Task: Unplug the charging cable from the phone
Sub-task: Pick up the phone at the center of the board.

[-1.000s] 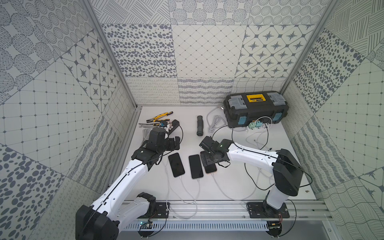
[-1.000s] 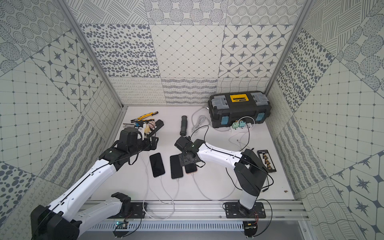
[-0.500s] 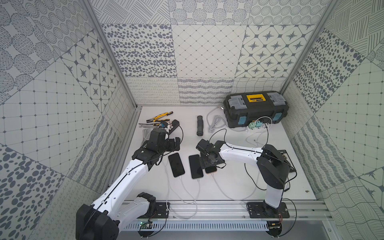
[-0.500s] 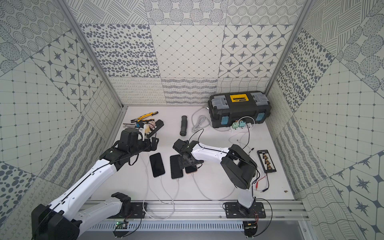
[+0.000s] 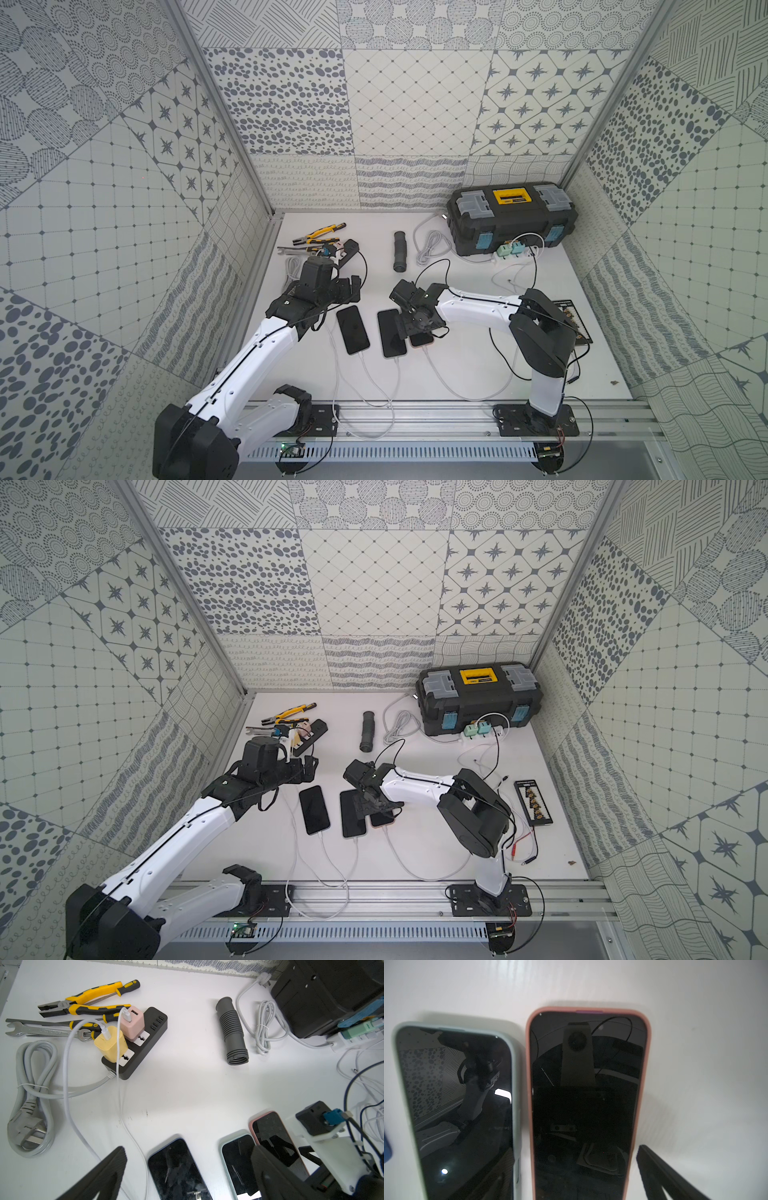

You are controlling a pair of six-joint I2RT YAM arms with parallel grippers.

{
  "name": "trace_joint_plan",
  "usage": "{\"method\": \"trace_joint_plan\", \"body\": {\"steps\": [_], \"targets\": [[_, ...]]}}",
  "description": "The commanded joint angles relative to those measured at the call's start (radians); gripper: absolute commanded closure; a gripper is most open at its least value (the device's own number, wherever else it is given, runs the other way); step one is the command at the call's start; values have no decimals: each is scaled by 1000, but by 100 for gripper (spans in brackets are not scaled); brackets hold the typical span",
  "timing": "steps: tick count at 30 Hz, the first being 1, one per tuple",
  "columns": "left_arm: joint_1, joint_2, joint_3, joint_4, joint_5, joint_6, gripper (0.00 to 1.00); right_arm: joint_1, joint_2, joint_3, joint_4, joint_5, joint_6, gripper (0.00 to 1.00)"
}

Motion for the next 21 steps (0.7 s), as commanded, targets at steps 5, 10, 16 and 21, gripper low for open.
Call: {"method": "trace_joint_plan", "body": {"steps": [5, 10, 16, 21], "targets": [[-13, 5, -7, 16, 23, -18, 2, 4, -28, -45, 12, 57, 20, 5], [-12, 9, -8, 17, 23, -18, 2, 4, -70, -61, 12, 85, 22, 5], [-13, 15, -9, 19, 24, -18, 2, 3, -55, -61, 11, 75, 14, 3], [-12, 16, -11, 21, 22, -20, 2, 3, -57, -61, 11, 69, 11, 3]]}}
